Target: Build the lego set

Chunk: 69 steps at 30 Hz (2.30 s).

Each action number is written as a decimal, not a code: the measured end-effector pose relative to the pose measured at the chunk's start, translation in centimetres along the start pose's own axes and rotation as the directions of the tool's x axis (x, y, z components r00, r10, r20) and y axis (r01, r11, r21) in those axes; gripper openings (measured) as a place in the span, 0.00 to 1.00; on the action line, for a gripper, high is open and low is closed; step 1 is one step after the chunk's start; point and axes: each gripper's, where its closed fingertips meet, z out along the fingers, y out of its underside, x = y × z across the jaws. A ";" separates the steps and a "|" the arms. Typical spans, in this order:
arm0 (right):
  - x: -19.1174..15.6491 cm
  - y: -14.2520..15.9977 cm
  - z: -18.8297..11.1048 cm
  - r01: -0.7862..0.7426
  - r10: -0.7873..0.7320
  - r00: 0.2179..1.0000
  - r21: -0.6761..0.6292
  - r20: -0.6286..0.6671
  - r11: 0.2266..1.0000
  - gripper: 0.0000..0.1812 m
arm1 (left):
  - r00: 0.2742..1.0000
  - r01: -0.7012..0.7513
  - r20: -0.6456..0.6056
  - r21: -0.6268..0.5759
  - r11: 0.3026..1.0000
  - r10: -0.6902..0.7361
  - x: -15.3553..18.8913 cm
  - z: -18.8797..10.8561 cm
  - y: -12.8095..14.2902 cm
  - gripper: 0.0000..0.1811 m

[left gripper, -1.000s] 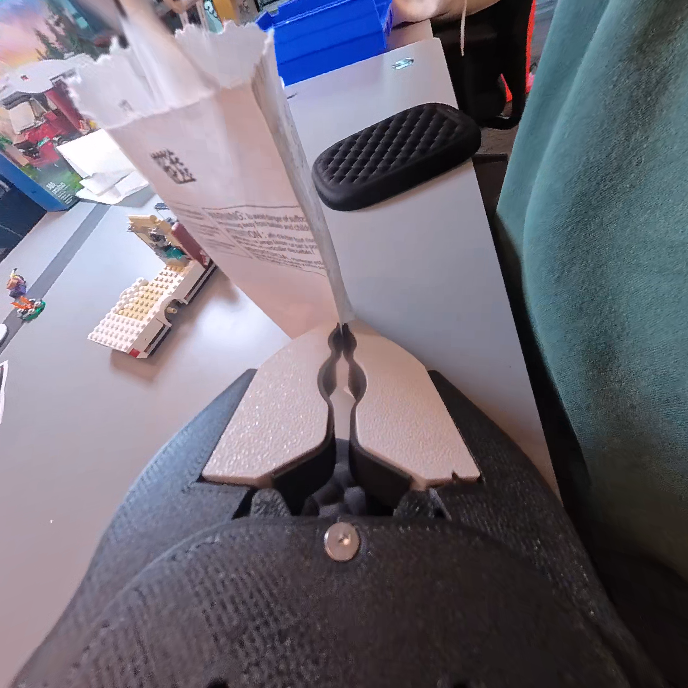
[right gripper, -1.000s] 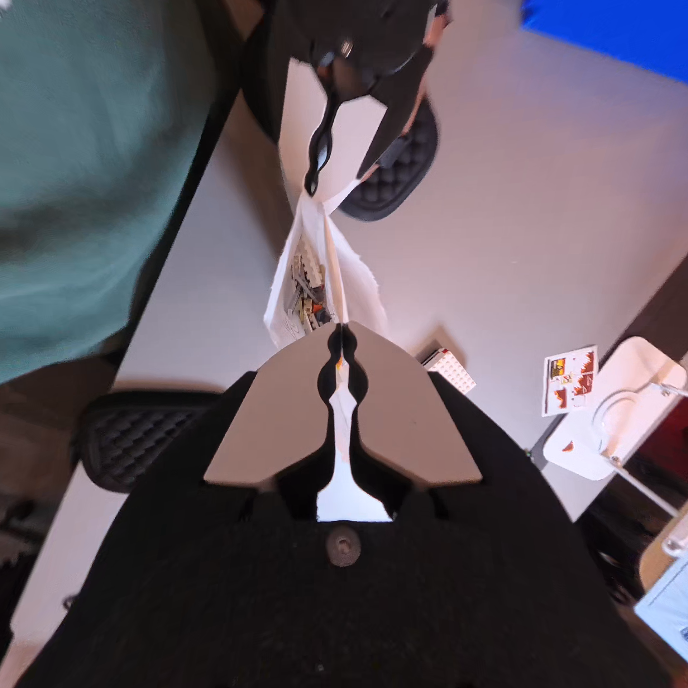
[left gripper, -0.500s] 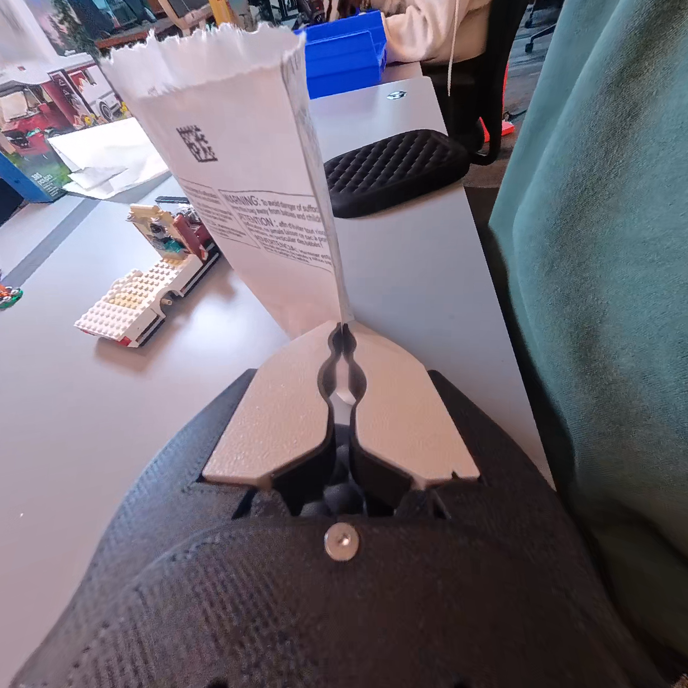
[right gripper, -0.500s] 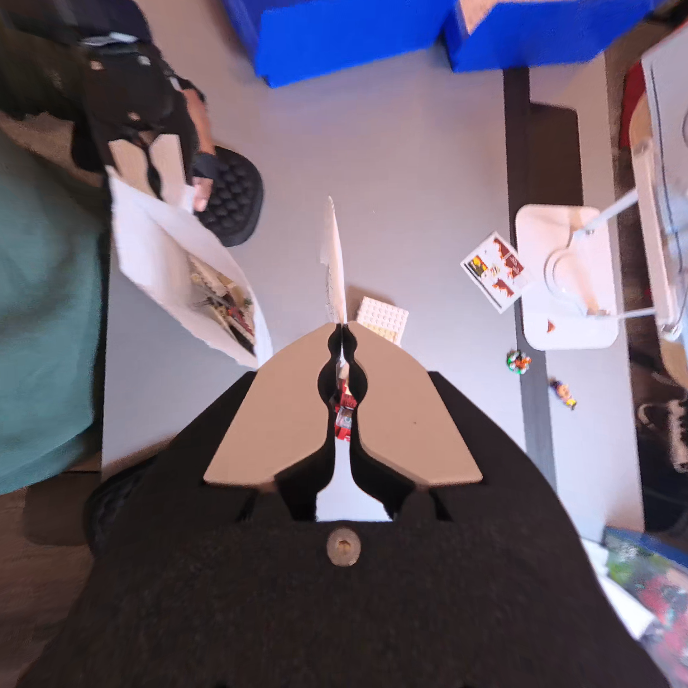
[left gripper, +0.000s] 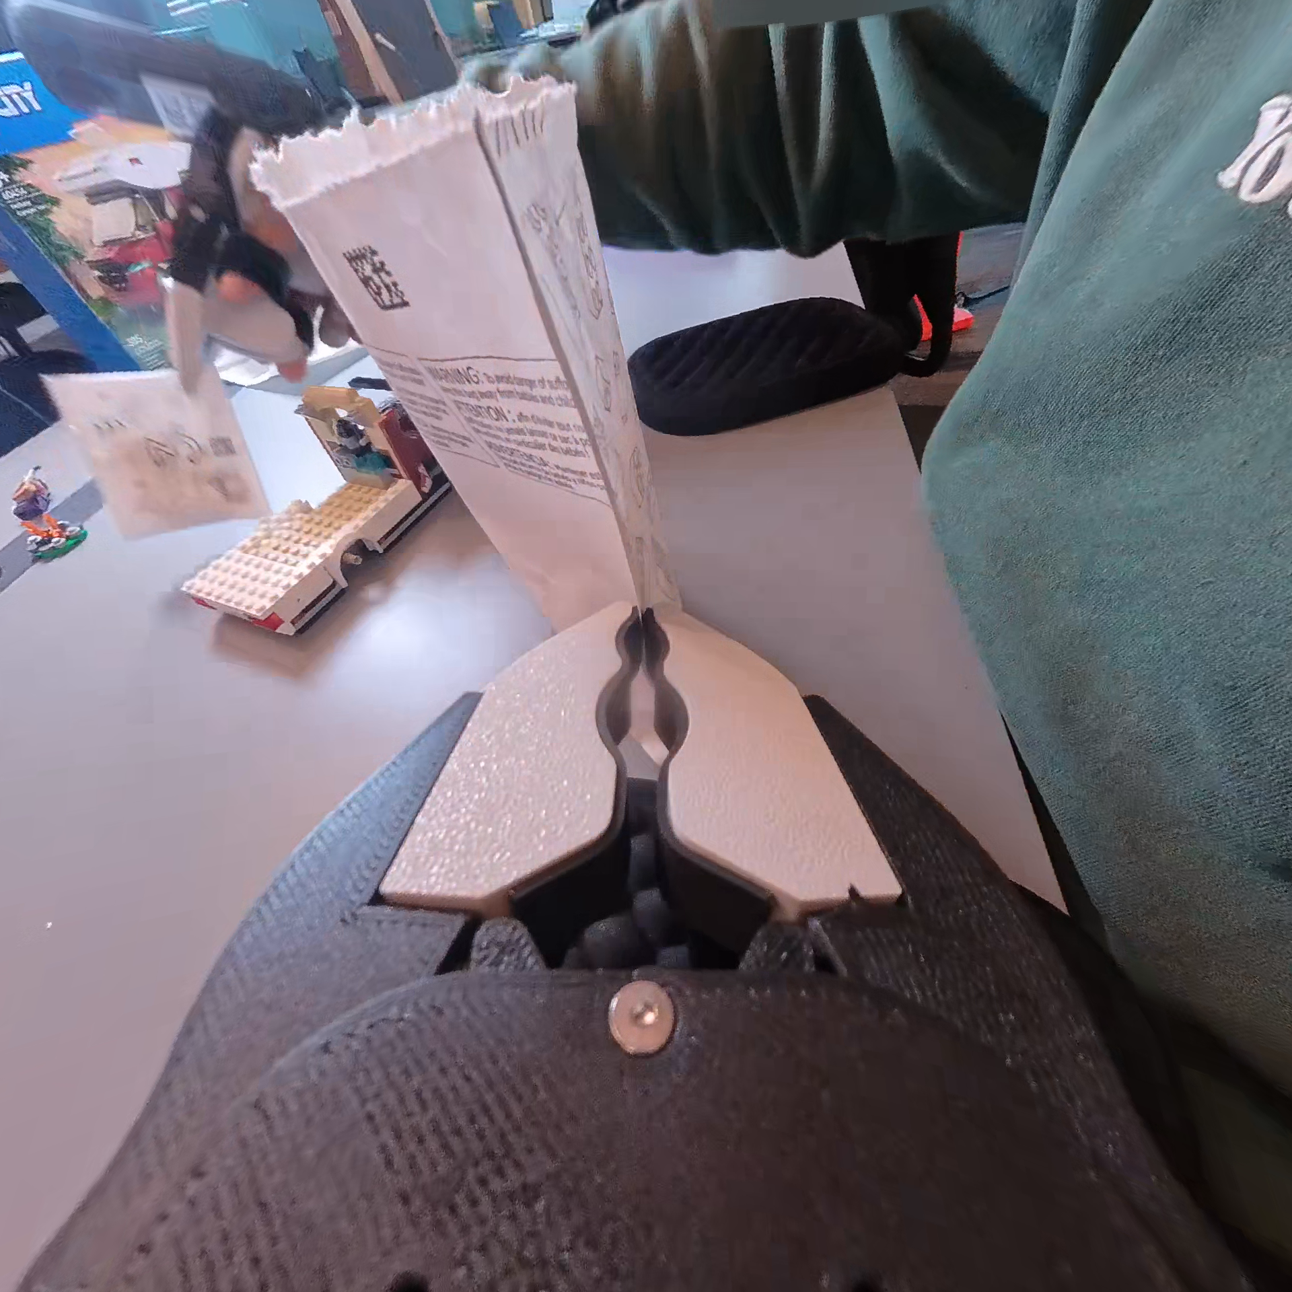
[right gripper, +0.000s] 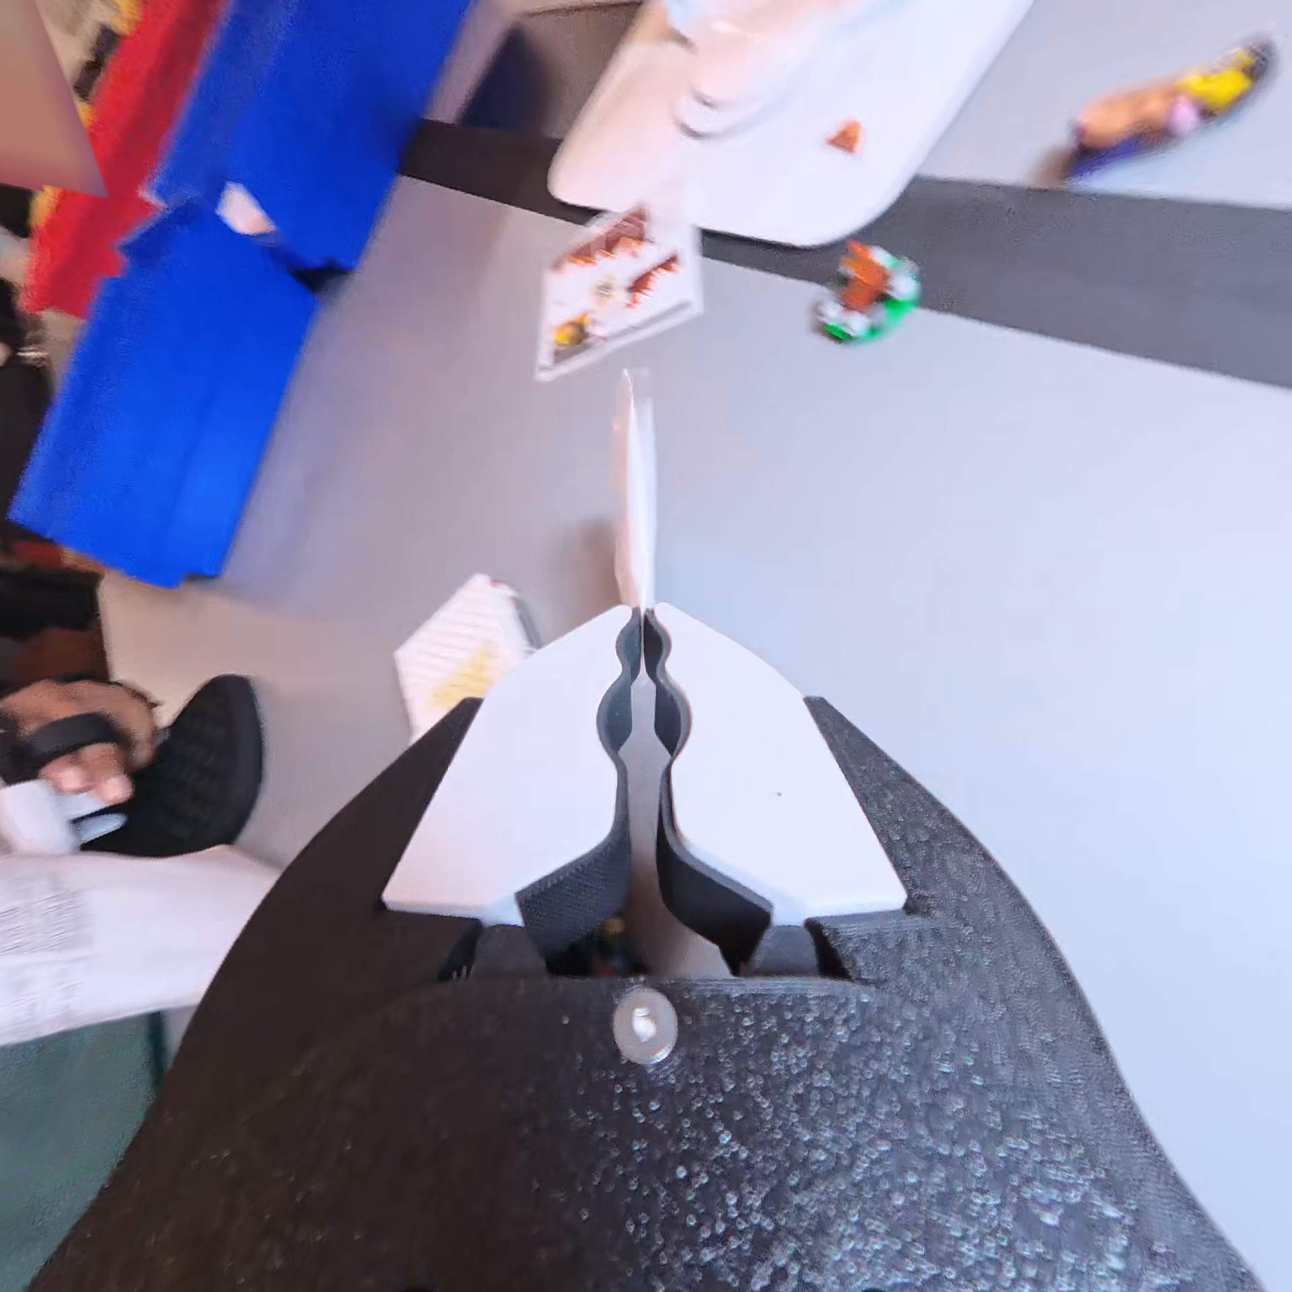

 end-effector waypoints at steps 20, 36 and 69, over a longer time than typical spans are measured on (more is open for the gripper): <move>-17.0 12.0 -3.8 0.666 -0.656 0.656 0.123 0.374 0.736 0.29 | 0.992 -0.114 0.044 -0.006 0.993 0.114 -0.4 0.8 -0.3 0.00; -16.6 14.3 -4.6 0.768 -0.782 0.569 0.175 0.256 0.616 0.00 | 0.793 0.125 0.600 -0.332 0.935 0.107 -7.6 -16.8 0.1 0.22; -15.8 15.8 -7.0 0.720 -0.736 0.650 0.157 0.187 0.676 0.05 | 0.949 -0.035 0.261 -0.471 0.881 0.177 -10.9 0.5 1.0 0.20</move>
